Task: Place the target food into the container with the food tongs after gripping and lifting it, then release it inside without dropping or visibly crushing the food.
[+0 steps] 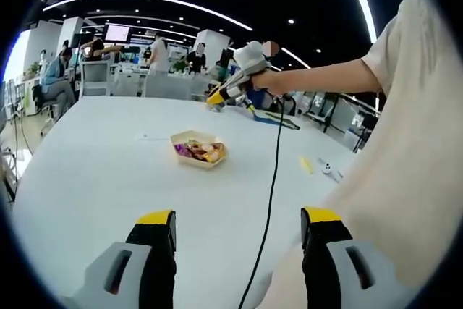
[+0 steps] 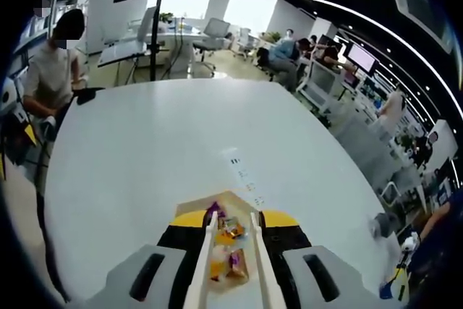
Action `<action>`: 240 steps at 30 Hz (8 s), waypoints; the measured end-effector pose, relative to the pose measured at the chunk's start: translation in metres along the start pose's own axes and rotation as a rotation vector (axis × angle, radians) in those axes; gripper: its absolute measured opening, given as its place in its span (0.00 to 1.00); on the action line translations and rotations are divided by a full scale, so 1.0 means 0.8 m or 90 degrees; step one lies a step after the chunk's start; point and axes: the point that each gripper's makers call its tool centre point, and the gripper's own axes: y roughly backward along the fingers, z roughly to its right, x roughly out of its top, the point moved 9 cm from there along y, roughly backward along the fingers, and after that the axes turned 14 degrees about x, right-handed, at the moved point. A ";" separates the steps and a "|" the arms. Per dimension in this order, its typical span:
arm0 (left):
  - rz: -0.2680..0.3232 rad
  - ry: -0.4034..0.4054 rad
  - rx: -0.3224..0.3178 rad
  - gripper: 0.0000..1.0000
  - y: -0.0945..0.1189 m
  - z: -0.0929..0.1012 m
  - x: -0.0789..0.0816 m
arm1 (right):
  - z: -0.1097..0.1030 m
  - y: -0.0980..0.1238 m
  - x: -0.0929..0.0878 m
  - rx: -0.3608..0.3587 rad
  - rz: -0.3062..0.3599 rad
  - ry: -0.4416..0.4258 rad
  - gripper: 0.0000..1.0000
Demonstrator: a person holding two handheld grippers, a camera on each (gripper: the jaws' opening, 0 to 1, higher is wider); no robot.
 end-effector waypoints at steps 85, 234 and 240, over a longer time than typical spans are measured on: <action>0.013 -0.122 -0.100 0.60 -0.026 0.063 0.049 | -0.263 0.112 -0.026 0.323 0.311 -0.066 0.28; 0.009 -0.172 -0.245 0.00 -0.023 0.107 0.082 | -0.302 0.146 -0.059 0.458 0.241 -0.028 0.27; 0.003 -0.176 -0.252 0.01 -0.025 0.104 0.082 | -0.298 0.153 -0.065 0.444 0.234 -0.031 0.25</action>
